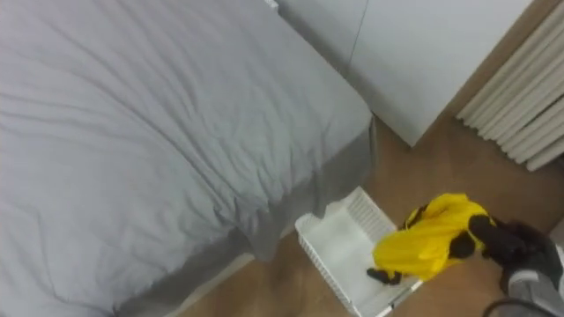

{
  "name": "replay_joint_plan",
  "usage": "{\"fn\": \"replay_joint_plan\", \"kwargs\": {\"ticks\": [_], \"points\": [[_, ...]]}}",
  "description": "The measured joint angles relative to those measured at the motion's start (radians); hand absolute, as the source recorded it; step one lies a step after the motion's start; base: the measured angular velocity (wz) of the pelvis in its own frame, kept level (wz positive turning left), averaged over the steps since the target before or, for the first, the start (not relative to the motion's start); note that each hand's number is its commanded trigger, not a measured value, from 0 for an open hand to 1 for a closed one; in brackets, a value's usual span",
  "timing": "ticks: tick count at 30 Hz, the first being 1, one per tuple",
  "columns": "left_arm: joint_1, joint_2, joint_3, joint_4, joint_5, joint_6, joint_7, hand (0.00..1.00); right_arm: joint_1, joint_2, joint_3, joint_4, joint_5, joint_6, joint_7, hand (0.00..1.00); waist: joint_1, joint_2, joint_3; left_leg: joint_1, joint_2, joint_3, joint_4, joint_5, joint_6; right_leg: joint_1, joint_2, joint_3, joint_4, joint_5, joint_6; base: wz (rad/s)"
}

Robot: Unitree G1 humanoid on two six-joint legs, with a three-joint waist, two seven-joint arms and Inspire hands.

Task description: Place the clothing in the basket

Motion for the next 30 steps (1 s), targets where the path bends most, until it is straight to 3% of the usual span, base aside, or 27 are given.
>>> {"fn": "replay_joint_plan", "kwargs": {"ticks": [2,3,4,12,15,18,30], "points": [[-0.012,0.004,0.0,0.011,-0.005,-0.011,0.0,0.0,-0.029,0.0,0.027,0.021,-0.009,-0.01,-0.001,0.98,0.0,0.003,0.002,-0.025,0.003,-0.001,0.015,0.001,0.001,-0.025,-0.002,-0.003,0.015,-0.002,-0.003,0.02],[-0.015,0.005,0.0,0.009,-0.004,-0.016,0.0,0.0,-0.054,0.0,0.035,0.053,-0.007,-0.023,-0.002,0.62,0.003,0.004,0.0023,-0.041,0.006,-0.002,0.023,0.001,0.0,-0.04,-0.002,-0.005,0.02,-0.002,-0.003,0.06],[-0.021,0.005,-0.002,0.01,-0.004,-0.02,-0.001,0.0,-0.077,0.0,0.038,0.083,-0.007,-0.029,-0.001,0.0,0.008,0.005,0.0042,-0.058,0.007,-0.003,0.033,0.001,0.001,-0.059,-0.003,-0.008,0.033,-0.003,-0.005,0.07],[-0.066,0.009,-0.054,0.011,-0.006,-0.028,-0.024,0.0,-0.131,0.003,0.115,0.24,-0.013,-0.042,0.012,0.0,0.056,0.008,0.0095,-0.144,0.003,-0.052,0.062,0.009,0.01,-0.126,-0.02,-0.054,0.048,-0.007,-0.008,0.19],[-0.074,0.013,-0.058,0.011,-0.006,-0.035,-0.025,0.0,-0.15,0.023,0.117,0.316,0.005,-0.05,0.016,0.0,0.063,-0.003,0.0163,-0.151,0.001,-0.072,0.065,0.011,0.01,-0.125,-0.026,-0.075,0.048,-0.015,-0.01,0.24],[-0.092,0.013,-0.06,0.013,-0.005,-0.035,-0.027,0.0,-0.15,0.026,0.115,0.349,0.034,-0.051,0.018,0.0,0.078,-0.007,0.0182,-0.178,0.001,-0.088,0.069,0.012,0.011,-0.144,-0.033,-0.089,0.051,-0.018,-0.01,0.15],[-0.109,0.013,-0.066,0.018,-0.004,-0.037,-0.027,0.0,-0.167,0.028,0.114,0.425,0.031,-0.051,0.032,0.0,0.091,-0.007,0.0182,-0.189,-0.001,-0.132,0.064,0.013,0.012,-0.137,-0.044,-0.14,0.048,-0.018,-0.011,0.09]]}}
